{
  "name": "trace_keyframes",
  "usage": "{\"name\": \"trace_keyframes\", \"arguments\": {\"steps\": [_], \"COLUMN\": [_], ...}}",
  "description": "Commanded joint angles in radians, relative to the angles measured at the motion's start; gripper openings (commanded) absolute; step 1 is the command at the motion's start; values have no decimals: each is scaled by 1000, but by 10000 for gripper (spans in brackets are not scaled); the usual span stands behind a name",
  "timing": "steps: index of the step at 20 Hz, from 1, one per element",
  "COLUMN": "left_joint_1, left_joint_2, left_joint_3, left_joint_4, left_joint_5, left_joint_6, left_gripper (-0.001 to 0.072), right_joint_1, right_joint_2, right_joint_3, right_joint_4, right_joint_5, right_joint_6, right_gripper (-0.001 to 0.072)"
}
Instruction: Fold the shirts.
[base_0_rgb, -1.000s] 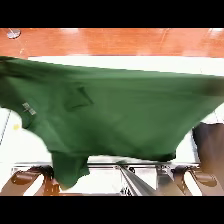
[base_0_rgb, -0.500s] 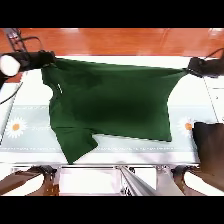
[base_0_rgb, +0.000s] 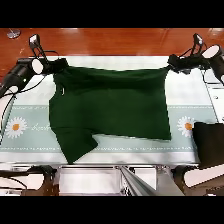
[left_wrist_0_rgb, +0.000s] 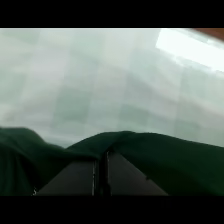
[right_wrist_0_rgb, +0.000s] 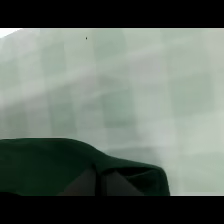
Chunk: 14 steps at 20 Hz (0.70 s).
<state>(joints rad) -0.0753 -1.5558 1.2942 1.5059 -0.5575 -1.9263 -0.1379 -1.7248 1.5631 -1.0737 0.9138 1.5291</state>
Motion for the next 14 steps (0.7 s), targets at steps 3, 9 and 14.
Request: {"name": "trace_keyframes", "arguments": {"steps": [3, 9, 14], "left_joint_1": [29, 34, 34], "left_joint_2": [19, -1, -58], "left_joint_3": [46, 35, 29], "left_joint_4": [-6, -6, -6], "left_joint_5": [-263, -583, -650], "left_joint_6": [170, 435, 434], "left_gripper": [25, 25, 25], "right_joint_1": [-17, -16, -16], "right_joint_2": [16, 55, 55], "right_joint_3": [23, -13, -153], "right_joint_4": [-21, -200, -190], "right_joint_5": [219, 450, 343], "right_joint_6": [-124, -104, -89], "right_gripper": [36, 36, 36]}}
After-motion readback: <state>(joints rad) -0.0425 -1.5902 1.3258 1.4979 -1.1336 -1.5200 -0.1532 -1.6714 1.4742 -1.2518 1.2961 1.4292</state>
